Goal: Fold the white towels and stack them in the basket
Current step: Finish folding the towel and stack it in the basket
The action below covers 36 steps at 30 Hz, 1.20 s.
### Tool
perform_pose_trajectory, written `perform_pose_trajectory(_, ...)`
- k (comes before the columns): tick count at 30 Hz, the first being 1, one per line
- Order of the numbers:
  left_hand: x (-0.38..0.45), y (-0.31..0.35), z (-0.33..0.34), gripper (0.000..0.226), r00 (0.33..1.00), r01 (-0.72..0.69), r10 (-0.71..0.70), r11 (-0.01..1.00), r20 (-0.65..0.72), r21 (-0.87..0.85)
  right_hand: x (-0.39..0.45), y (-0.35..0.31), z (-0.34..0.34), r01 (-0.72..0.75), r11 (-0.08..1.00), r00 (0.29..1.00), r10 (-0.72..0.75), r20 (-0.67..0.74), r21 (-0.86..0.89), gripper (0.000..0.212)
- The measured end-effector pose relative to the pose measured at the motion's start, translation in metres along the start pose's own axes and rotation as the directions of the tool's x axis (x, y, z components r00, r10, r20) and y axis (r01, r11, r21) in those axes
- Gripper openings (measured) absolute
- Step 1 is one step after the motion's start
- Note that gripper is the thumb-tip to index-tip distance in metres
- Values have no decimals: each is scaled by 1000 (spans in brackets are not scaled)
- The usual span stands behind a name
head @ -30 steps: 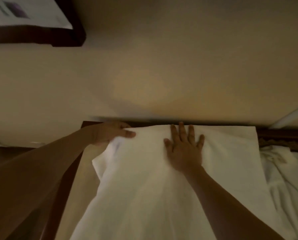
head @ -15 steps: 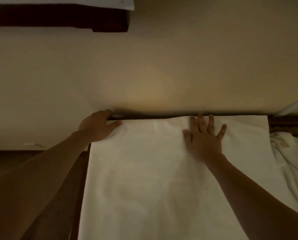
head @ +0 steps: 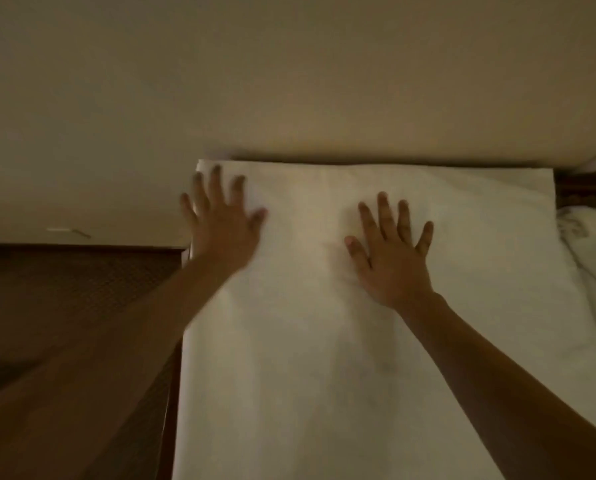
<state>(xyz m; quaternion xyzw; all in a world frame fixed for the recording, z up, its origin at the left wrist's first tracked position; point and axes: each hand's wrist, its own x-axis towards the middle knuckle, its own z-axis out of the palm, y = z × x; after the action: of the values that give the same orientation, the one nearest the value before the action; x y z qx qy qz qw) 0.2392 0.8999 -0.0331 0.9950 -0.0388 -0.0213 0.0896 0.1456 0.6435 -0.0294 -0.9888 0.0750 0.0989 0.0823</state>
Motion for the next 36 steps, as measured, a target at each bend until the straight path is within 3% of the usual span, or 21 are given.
perform_pose_trajectory(3, -101, 24, 22, 75, 947, -266, 249, 962, 205, 57, -53, 11, 18, 94, 994, 992, -89, 90, -59, 65)
perform_pose_trajectory(8, -107, -19, 20, 80, 962, -189, 155, 973, 223, 136, -64, 89, 8, -222, 971, 971, 229, 70, -92, 68)
perform_pose_trajectory(11, -108, -34, 10, 75, 981, -20, -6, 991, 195, 129, -83, 86, 9, -386, 922, 922, 386, 28, -23, 74)
perform_pose_trajectory(13, -138, -17, 8, 70, 986, 42, -60, 993, 158, 111, -119, 48, 21, -257, 966, 966, 257, -8, 14, 74)
perform_pose_trajectory(14, -166, -1, 11, 68, 988, -4, -8, 997, 154, 80, -144, 25, 32, -104, 994, 995, 104, -2, 13, 71)
perform_pose_trajectory(16, -236, 29, 22, 66, 971, -172, 161, 984, 175, 52, -198, -9, 58, 180, 983, 984, -180, 14, -29, 66)
perform_pose_trajectory(18, -289, 34, 26, 67, 956, -195, 172, 978, 238, 76, -230, -9, 65, 256, 966, 965, -254, 63, -20, 65)
perform_pose_trajectory(21, -287, 3, 22, 74, 971, -94, 70, 991, 230, 95, -228, 37, 59, 111, 994, 993, -110, 45, -22, 67)
perform_pose_trajectory(27, -275, -16, 24, 77, 968, -130, 93, 980, 234, 148, -280, 177, 43, -231, 973, 970, 232, 70, -29, 70)
perform_pose_trajectory(31, -309, 51, 30, 66, 982, 112, -113, 994, 154, 20, -318, 211, 42, -416, 903, 908, 418, 6, 102, 69)
perform_pose_trajectory(33, -343, 106, 36, 68, 987, -33, 40, 998, 155, -50, -330, 219, 41, -519, 784, 832, 555, -10, 341, 72)
perform_pose_trajectory(36, -376, 175, 48, 72, 920, -292, 308, 951, 244, -102, -337, 239, 33, -527, 457, 765, 622, 166, 717, 69)
